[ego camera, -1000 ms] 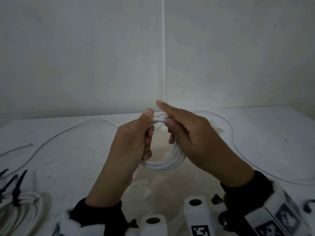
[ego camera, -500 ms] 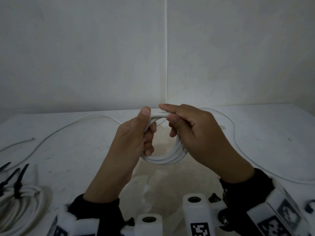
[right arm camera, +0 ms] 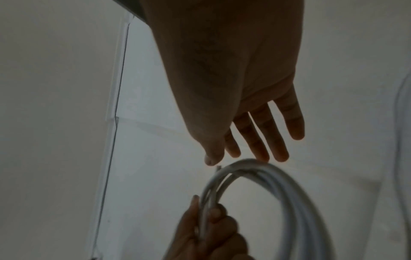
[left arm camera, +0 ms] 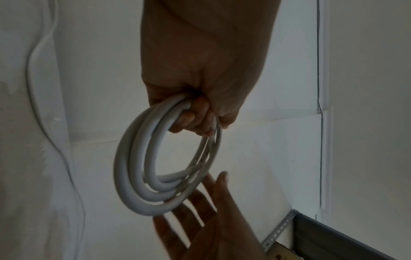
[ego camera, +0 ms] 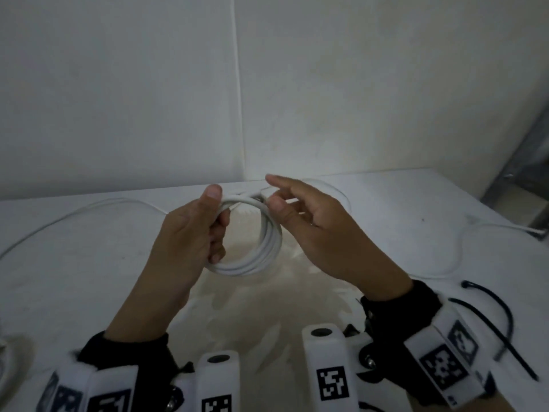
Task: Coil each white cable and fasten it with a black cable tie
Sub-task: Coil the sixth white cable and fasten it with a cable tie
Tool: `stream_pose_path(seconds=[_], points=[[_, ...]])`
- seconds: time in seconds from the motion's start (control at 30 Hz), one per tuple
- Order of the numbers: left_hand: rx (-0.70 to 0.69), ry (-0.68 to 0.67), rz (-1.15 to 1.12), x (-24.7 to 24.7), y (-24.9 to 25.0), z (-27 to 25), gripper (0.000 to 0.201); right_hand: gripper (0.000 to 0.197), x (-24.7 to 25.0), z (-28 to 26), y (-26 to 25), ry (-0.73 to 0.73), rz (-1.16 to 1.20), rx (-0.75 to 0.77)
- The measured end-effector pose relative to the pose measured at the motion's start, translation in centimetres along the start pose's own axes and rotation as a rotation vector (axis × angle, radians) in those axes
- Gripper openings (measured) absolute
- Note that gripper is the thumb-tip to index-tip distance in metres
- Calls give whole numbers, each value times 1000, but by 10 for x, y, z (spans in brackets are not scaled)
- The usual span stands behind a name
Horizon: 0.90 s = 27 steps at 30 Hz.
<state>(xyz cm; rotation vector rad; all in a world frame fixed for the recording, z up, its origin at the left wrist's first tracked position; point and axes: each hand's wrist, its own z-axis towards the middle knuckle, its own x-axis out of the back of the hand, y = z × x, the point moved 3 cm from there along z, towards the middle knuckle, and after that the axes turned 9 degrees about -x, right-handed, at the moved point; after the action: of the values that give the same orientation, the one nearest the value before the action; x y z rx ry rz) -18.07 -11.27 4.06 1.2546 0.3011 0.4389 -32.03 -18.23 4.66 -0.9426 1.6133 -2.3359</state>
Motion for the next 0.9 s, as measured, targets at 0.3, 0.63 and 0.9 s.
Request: stream_pose_path(seconds=[0.3, 0.63, 0.9], points=[[-42, -204, 0, -47, 7, -29, 43, 26, 26, -73, 29, 76, -226, -194], [-50, -308, -16, -62, 3, -38, 42, 32, 105, -111, 73, 375, -581, -483], [12, -281, -64, -59, -2, -36, 42, 36, 135, -114, 126, 98, -1012, -926]])
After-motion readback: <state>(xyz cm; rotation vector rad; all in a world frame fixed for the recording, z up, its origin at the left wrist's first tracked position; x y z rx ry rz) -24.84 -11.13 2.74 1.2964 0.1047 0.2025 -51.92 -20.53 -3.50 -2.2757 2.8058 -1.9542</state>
